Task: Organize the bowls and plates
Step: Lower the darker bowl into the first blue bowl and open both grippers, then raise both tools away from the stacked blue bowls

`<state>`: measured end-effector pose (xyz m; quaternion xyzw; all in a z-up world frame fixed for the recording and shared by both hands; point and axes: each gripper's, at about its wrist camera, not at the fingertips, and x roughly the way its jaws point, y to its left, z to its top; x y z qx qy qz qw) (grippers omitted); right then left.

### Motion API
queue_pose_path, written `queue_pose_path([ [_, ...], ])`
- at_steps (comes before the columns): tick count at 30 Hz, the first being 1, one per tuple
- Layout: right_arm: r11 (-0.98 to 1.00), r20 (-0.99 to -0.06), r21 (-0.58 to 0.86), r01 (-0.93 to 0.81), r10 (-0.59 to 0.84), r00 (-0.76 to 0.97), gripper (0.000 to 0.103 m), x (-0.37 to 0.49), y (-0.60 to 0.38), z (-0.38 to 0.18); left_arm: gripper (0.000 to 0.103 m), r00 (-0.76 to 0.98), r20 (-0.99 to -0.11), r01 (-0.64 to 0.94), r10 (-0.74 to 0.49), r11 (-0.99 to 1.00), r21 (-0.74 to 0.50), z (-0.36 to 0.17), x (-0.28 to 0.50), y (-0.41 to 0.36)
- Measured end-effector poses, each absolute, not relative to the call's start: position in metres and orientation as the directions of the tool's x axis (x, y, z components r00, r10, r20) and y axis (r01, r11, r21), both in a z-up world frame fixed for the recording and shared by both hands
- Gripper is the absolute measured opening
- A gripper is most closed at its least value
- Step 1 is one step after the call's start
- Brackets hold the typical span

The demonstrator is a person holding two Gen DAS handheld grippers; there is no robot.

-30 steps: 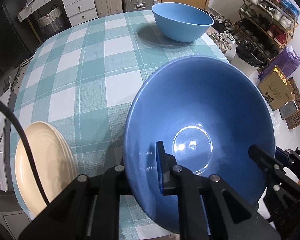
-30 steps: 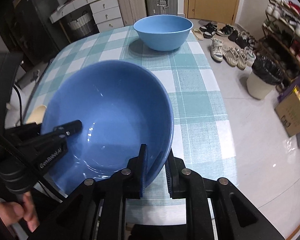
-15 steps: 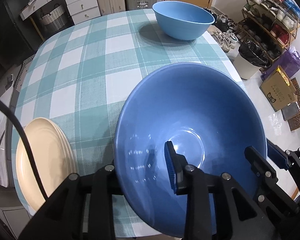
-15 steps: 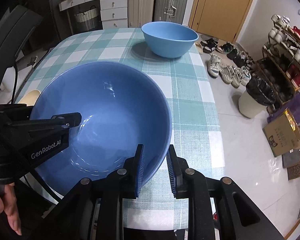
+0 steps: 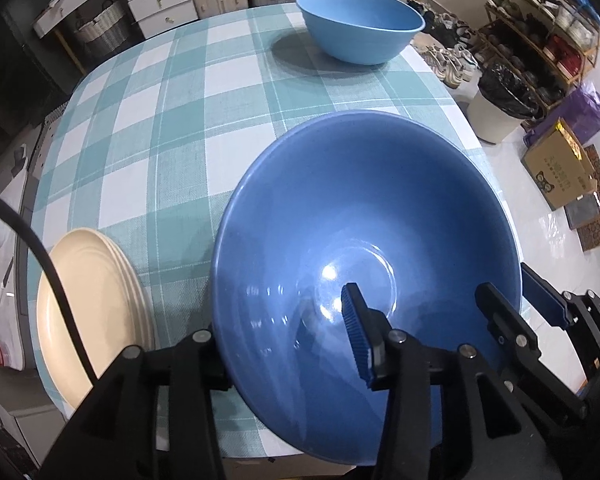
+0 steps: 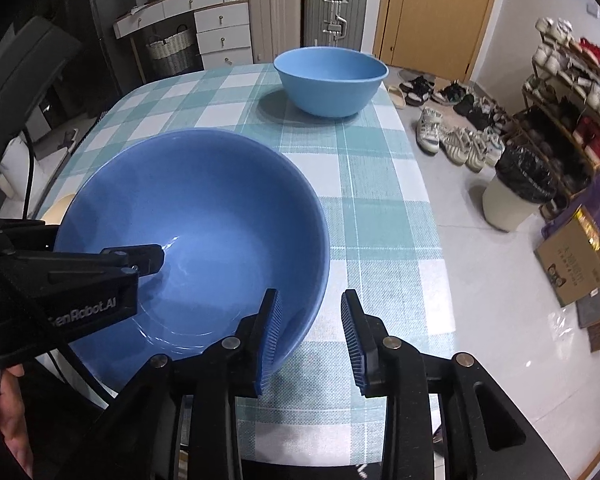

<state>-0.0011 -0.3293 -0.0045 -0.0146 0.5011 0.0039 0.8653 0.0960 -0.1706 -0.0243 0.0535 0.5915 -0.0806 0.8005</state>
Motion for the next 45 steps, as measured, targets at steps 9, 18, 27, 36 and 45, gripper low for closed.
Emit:
queue_pose_path([
  [9,0.995,-0.868,0.1,0.015,0.08,0.49,0.03,0.005,-0.343,-0.001,0.046,0.298,-0.954,0.192,-0.035,0.981,0.024,-0.016,0.096,-0.165],
  [18,0.997,-0.866,0.081,0.003,0.069,0.496,0.03,0.003,-0.335,-0.006,0.046,0.296,-0.954,0.199,-0.046,0.98,0.015,-0.012,0.096,-0.159],
  [27,0.995,-0.867,0.097,0.004,0.083,0.491,0.03,0.004,-0.337,-0.011,0.048,0.295,-0.955,0.171,-0.02,0.985,0.032,-0.021,0.099,-0.144],
  [36,0.991,-0.857,0.129,0.018,0.102,0.506,0.032,0.002,-0.341,-0.006,0.048,0.311,-0.948,0.156,-0.065,0.988,-0.016,-0.025,0.097,-0.133],
  [45,0.983,-0.772,0.179,0.032,0.12,0.625,0.049,-0.024,-0.35,0.014,0.048,0.4,-0.909,0.163,-0.115,0.985,-0.053,-0.017,0.084,-0.125],
])
